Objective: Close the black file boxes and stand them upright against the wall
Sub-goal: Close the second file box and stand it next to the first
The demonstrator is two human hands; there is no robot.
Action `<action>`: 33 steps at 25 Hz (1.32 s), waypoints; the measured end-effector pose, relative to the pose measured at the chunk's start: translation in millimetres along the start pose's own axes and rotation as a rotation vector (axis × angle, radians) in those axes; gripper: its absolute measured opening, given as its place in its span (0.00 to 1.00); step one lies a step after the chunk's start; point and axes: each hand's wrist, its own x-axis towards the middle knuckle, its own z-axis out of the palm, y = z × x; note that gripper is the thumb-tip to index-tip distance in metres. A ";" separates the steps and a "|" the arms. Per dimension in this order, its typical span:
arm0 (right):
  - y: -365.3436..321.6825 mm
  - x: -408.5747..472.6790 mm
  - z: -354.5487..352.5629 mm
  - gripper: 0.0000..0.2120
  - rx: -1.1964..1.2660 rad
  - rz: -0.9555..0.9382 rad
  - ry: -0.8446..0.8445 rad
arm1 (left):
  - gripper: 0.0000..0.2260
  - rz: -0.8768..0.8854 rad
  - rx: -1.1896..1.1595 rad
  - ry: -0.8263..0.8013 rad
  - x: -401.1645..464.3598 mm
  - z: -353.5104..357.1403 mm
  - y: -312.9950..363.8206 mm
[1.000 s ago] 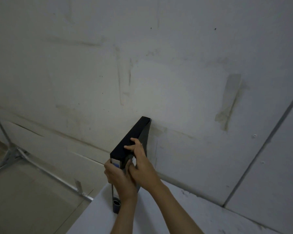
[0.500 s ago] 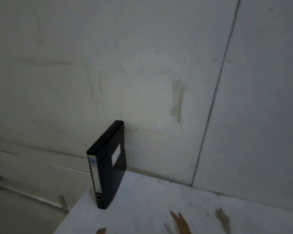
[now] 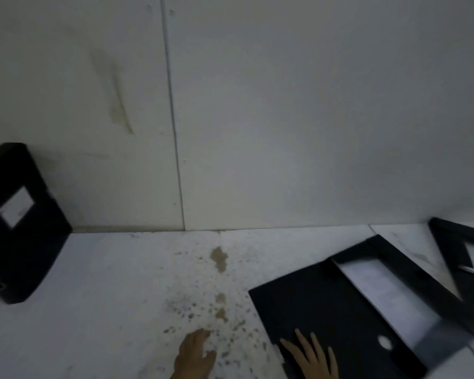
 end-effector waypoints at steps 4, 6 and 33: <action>41.6 22.8 -42.2 0.35 -0.076 0.136 -0.383 | 0.25 -0.006 -0.041 -0.147 -5.6 46.2 32.8; 53.2 25.7 -48.6 0.36 -0.051 0.061 -0.588 | 0.25 -0.008 -0.154 -0.126 -7.9 63.5 38.6; 118.0 7.0 -58.6 0.47 -0.131 -0.259 -0.650 | 0.25 0.427 0.772 0.174 -70.4 110.7 -15.9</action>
